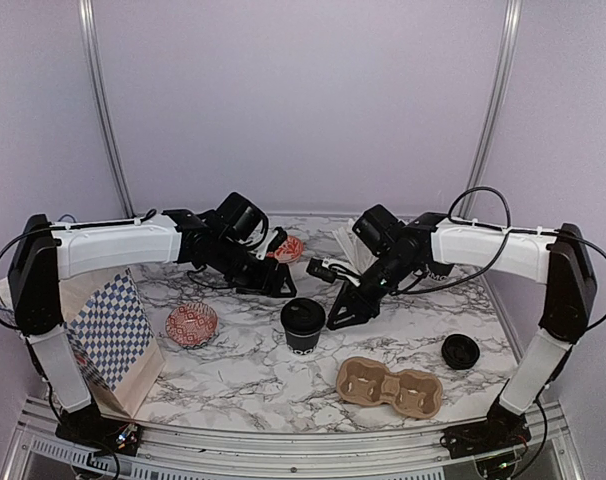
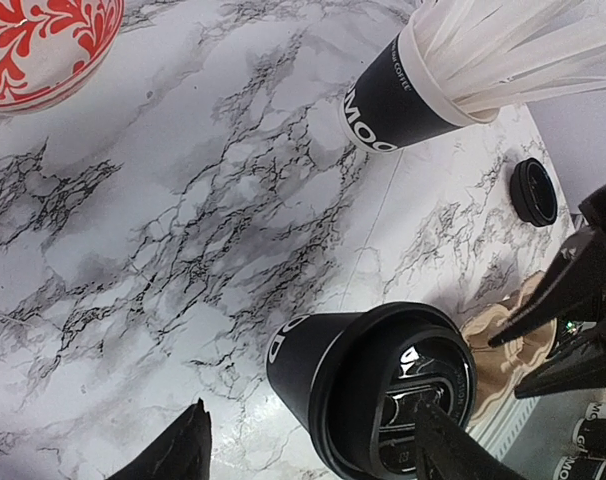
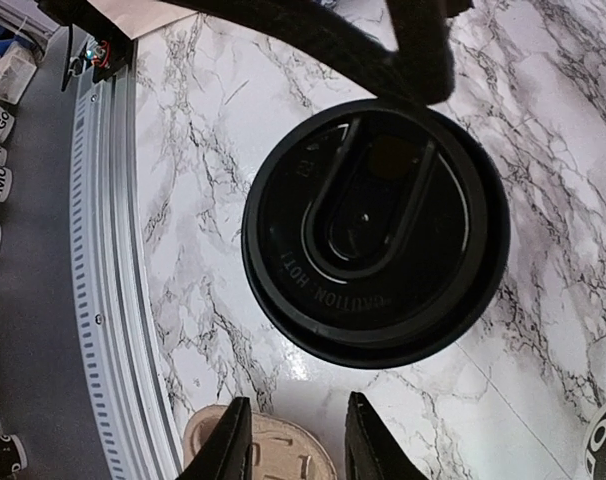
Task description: Pack the takeout coffee
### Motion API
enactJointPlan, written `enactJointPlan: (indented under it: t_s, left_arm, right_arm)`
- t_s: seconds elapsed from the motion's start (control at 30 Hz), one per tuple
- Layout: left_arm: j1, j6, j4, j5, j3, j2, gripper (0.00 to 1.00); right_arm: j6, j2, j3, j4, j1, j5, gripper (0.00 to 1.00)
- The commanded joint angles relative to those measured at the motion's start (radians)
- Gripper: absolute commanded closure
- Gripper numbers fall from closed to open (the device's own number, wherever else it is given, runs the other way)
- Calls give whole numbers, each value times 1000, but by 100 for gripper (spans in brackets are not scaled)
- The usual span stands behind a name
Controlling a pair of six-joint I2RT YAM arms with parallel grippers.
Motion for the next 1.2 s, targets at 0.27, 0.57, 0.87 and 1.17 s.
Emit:
enactJointPlan:
  t_s: [0.27, 0.57, 0.87, 1.17]
  left_arm:
    - [-15, -8, 24, 29, -46, -37, 32]
    - [-21, -72, 24, 4, -134, -105, 34]
    - [-37, -93, 10, -18, -141, -163, 35]
    - [-16, -50, -3, -101, -16, -57, 34]
  right_arm:
    - [60, 147, 148, 9, 9, 150, 74]
    - [91, 209, 236, 14, -18, 168, 74]
    - [111, 228, 261, 8, -28, 208, 74]
    - [70, 112, 159, -36, -46, 0, 64]
